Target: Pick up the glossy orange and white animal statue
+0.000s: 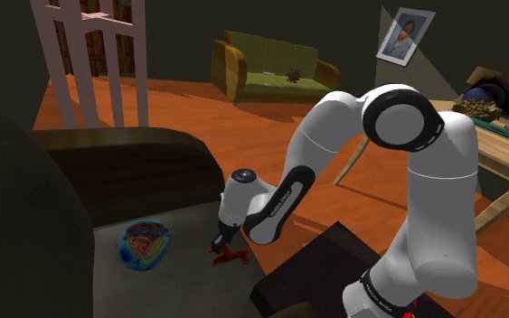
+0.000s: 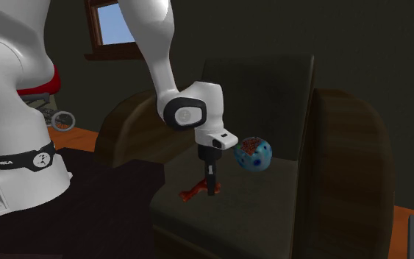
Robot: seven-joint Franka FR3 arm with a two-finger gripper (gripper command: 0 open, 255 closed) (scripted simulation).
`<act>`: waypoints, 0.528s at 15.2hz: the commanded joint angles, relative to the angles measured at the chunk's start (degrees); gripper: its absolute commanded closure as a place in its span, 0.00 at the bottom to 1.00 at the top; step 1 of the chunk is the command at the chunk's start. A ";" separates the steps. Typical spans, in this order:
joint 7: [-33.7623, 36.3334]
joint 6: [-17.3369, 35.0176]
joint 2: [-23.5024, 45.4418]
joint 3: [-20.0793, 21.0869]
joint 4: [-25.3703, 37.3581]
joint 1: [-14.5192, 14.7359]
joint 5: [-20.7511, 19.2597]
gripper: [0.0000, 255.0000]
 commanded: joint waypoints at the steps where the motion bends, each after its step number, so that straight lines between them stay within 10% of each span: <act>1: -0.32 -0.92 -1.21 0.65 -0.36 -0.43 0.36 1.00; 8: -2.13 -5.30 -7.23 3.37 -2.08 -2.65 2.55 1.00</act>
